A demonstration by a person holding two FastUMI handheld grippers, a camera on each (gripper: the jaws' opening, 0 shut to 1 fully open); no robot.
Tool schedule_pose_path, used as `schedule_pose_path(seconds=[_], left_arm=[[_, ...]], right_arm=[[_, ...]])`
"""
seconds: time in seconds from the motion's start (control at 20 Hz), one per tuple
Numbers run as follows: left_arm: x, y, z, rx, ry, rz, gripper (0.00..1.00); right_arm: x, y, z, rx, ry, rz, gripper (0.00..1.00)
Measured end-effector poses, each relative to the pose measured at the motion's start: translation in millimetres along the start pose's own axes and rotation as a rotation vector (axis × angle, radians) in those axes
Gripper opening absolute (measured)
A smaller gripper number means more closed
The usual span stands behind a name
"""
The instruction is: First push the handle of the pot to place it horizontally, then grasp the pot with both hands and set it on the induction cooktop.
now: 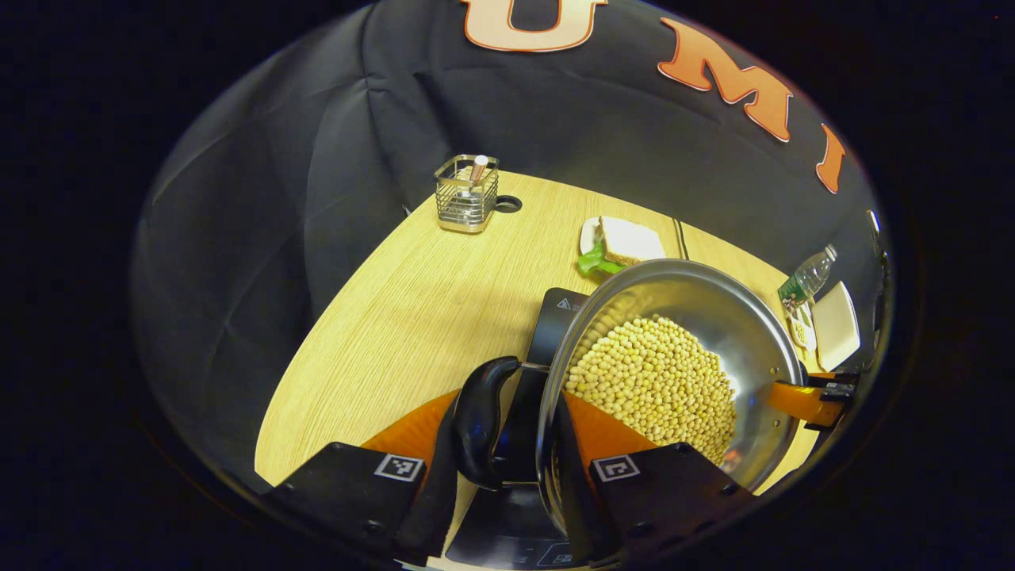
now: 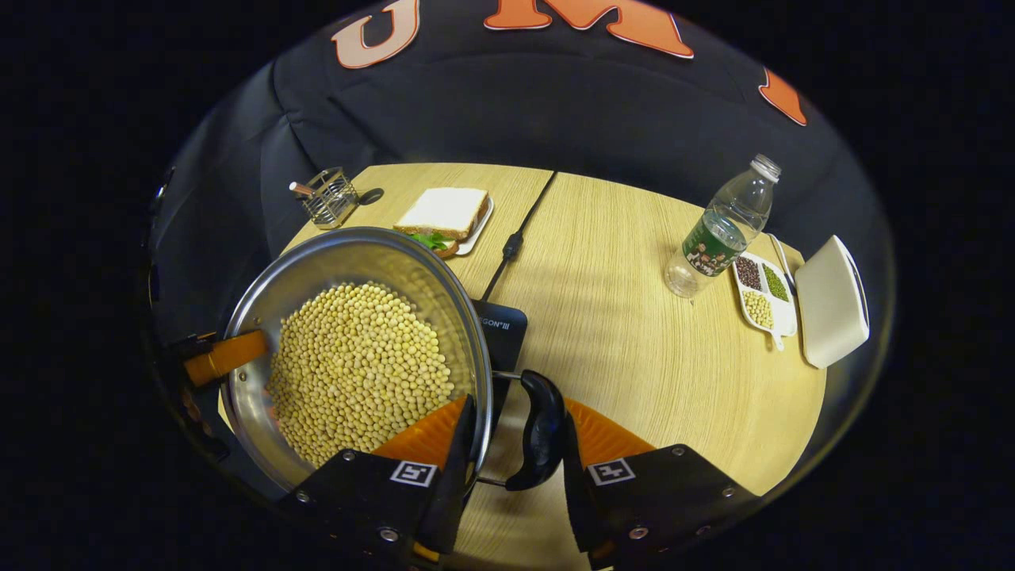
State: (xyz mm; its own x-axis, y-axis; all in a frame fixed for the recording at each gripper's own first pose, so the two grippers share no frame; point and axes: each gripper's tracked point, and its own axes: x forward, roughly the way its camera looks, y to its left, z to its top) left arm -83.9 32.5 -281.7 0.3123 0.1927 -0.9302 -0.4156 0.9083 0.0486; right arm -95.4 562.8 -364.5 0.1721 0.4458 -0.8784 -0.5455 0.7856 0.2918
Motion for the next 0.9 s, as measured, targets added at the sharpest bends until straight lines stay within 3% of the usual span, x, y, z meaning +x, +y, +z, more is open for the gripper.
schedule_pose_path(seconds=[0.1,0.2,0.35,0.4,0.6,0.65,0.75,0.8,0.9], left_arm=[[-0.1,2.1,2.4,0.000,-0.007,0.005,0.64],[4.1,1.9,-2.7,0.011,-0.008,0.051,0.71],[3.6,-0.9,-0.7,0.006,0.004,0.129,0.89],[1.0,-1.7,3.6,-0.005,-0.015,0.144,0.87],[-36.9,7.7,43.7,0.010,-0.187,0.230,0.97],[-51.8,5.2,53.4,0.012,-0.233,0.238,0.98],[-84.4,-8.5,73.9,0.041,-0.336,0.240,0.98],[-102.3,-19.1,85.6,0.070,-0.397,0.245,0.93],[-145.4,-44.0,119.2,0.134,-0.563,0.263,0.98]], right_arm=[[-0.1,-0.5,-1.1,0.005,0.002,0.002,0.55],[-0.5,1.8,-0.7,-0.008,-0.015,0.009,0.57],[0.7,5.0,-0.9,-0.039,-0.034,0.048,0.61],[-1.8,3.0,-0.8,-0.042,-0.034,0.071,0.63],[-28.3,-6.5,14.3,-0.014,-0.113,0.140,0.68],[-42.2,-14.3,20.8,-0.017,-0.159,0.144,0.64],[-70.2,-39.6,36.2,-0.030,-0.252,0.130,0.68],[-87.7,-55.3,44.4,-0.030,-0.301,0.121,0.65],[-129.8,-94.6,59.3,-0.036,-0.400,0.098,0.73]])
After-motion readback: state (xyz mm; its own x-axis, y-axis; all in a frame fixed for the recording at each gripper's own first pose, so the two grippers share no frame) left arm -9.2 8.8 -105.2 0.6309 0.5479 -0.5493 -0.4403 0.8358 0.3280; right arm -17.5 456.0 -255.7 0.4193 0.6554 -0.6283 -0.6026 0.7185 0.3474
